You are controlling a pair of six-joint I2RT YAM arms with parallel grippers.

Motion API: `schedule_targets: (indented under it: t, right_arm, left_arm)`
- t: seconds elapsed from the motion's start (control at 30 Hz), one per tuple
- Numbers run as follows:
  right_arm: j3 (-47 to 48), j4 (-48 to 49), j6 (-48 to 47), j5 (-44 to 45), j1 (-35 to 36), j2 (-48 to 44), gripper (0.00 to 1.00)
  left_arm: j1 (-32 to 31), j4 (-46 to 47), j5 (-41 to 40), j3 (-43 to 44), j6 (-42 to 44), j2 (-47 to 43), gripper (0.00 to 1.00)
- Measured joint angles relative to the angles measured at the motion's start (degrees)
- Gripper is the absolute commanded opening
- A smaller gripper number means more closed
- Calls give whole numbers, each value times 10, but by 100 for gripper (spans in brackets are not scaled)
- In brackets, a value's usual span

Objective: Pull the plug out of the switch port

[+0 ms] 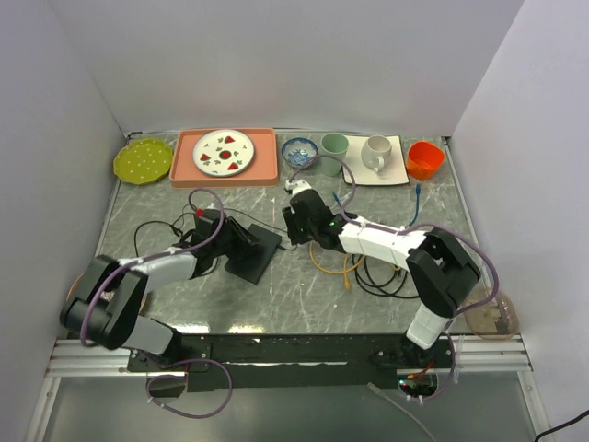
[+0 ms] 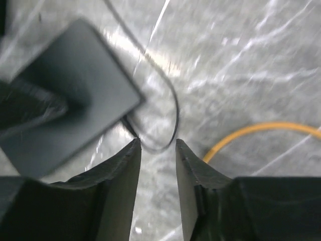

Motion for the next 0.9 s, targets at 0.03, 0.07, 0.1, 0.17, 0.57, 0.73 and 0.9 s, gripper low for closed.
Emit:
schedule_targets:
  t: [0.03,0.07,0.1,0.17,0.57,0.73,0.9]
  right_arm:
    - [13,-3,0,4,-2,8,40]
    - [26,-6,0,5,-3,15,40]
    - [38,-9,1,7,-3,22,40]
    - [60,-14,1,8,-5,35,40]
    - [166,-44,48,-7,-11,155,23]
    - [180,-48,70,-23,-22,183,18]
    - [202,-50,82,-43,-26,202,16]
  left_arm:
    - [0,-6,-7,-6,0,-20,32]
    - [0,-15,-12,-14,0,-45,32]
    - [0,-24,-23,-23,0,-76,32]
    - [-5,-55,-52,-43,-2,-152,32]
    - [-65,-231,-178,-182,-73,-428,1]
    - [-71,-252,-176,-232,-92,-438,1]
    - [-72,-230,-176,-237,-95,-407,1]
